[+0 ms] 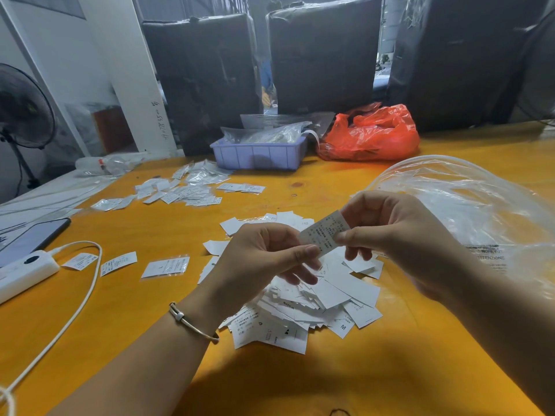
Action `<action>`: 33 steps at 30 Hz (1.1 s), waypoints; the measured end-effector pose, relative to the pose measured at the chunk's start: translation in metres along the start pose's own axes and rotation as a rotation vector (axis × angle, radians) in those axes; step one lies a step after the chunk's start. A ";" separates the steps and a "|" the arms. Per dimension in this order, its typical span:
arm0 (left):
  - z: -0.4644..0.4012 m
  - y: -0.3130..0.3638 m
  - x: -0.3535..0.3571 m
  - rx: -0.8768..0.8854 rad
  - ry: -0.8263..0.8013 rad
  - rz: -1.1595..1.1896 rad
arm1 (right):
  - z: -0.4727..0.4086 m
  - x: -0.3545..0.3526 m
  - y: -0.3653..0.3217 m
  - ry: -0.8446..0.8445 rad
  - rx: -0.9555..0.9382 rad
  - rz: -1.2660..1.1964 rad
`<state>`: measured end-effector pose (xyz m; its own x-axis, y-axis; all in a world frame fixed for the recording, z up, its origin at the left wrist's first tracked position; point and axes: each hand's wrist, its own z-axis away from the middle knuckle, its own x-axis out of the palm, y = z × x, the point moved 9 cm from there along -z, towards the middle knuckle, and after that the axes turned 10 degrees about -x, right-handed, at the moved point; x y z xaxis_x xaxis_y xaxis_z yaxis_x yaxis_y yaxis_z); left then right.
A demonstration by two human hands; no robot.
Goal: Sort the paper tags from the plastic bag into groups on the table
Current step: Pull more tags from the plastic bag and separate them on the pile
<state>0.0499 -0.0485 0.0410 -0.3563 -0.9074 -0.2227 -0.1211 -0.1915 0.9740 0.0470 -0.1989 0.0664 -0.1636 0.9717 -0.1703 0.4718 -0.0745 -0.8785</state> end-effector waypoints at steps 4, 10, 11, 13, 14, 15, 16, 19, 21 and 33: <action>-0.001 -0.002 -0.001 -0.016 0.005 0.002 | 0.002 0.008 0.005 -0.077 0.016 0.051; -0.001 -0.005 0.001 -0.044 -0.008 -0.034 | 0.001 -0.006 -0.007 0.075 -0.108 0.047; -0.001 -0.006 0.002 -0.052 -0.017 -0.042 | 0.001 -0.006 -0.011 0.082 -0.141 0.073; -0.001 -0.007 0.004 -0.066 -0.028 -0.060 | 0.002 -0.001 -0.016 0.060 -0.190 0.143; -0.001 -0.007 0.004 -0.070 -0.030 -0.067 | 0.003 0.002 -0.017 0.043 -0.206 0.181; -0.001 -0.007 0.004 -0.072 -0.031 -0.070 | 0.003 0.006 -0.019 0.022 -0.218 0.214; 0.000 -0.007 0.003 -0.073 -0.029 -0.069 | 0.004 0.009 -0.020 0.001 -0.225 0.231; 0.000 -0.007 0.001 -0.068 -0.016 -0.062 | 0.004 0.012 -0.022 -0.016 -0.232 0.215; -0.001 -0.007 0.001 -0.062 -0.012 -0.066 | 0.002 0.007 -0.022 -0.003 -0.227 0.227; -0.002 -0.008 -0.008 -0.039 0.067 -0.030 | 0.002 0.014 -0.012 -0.108 -0.148 0.218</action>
<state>0.0558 -0.0408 0.0353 -0.2905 -0.9237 -0.2498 -0.0944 -0.2321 0.9681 0.0371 -0.1848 0.0733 -0.1323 0.9062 -0.4017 0.6263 -0.2377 -0.7424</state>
